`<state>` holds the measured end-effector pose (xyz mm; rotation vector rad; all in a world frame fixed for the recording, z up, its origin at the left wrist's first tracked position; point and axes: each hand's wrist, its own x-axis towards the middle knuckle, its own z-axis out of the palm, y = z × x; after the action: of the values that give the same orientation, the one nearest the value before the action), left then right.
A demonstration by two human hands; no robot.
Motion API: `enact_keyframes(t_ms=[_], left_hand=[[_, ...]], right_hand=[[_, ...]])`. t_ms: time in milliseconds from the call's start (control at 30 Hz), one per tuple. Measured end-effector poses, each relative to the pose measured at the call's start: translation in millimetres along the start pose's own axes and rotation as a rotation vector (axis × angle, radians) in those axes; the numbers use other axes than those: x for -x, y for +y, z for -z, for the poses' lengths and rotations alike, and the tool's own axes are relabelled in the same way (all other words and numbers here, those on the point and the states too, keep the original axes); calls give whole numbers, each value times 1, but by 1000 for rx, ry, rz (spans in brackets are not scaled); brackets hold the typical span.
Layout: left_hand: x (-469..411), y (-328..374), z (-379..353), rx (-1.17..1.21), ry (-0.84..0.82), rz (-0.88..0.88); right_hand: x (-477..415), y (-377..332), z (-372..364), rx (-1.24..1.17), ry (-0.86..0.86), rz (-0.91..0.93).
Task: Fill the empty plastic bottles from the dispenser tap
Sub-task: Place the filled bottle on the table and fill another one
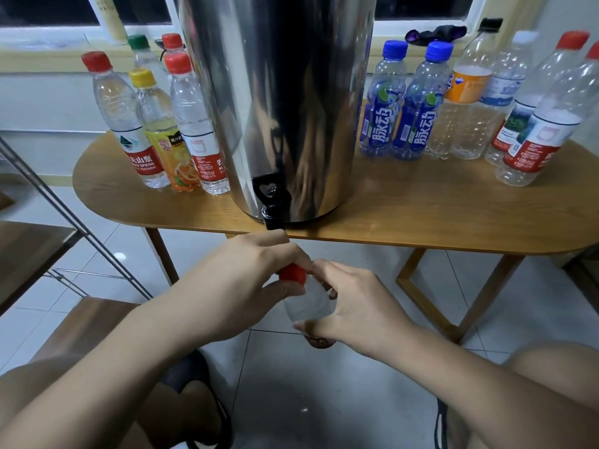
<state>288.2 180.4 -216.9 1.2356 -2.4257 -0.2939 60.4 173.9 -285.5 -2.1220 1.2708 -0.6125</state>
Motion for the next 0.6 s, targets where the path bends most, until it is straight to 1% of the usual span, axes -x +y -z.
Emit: enact_keyframes(t_ms=[133, 200, 300, 433, 600], left_hand=[[-1, 0, -1, 75, 94, -15], [0, -3, 2, 130, 131, 19], [6, -11, 6, 207, 143, 102], [13, -21, -7, 274, 61, 179], [16, -33, -38, 337, -147, 275]], right_hand=[[0, -1, 7, -54, 36, 20], [0, -2, 14, -80, 64, 23], [1, 0, 26, -125, 111, -10], [0, 6, 36, -148, 182, -17], [2, 3, 50, -197, 236, 1]])
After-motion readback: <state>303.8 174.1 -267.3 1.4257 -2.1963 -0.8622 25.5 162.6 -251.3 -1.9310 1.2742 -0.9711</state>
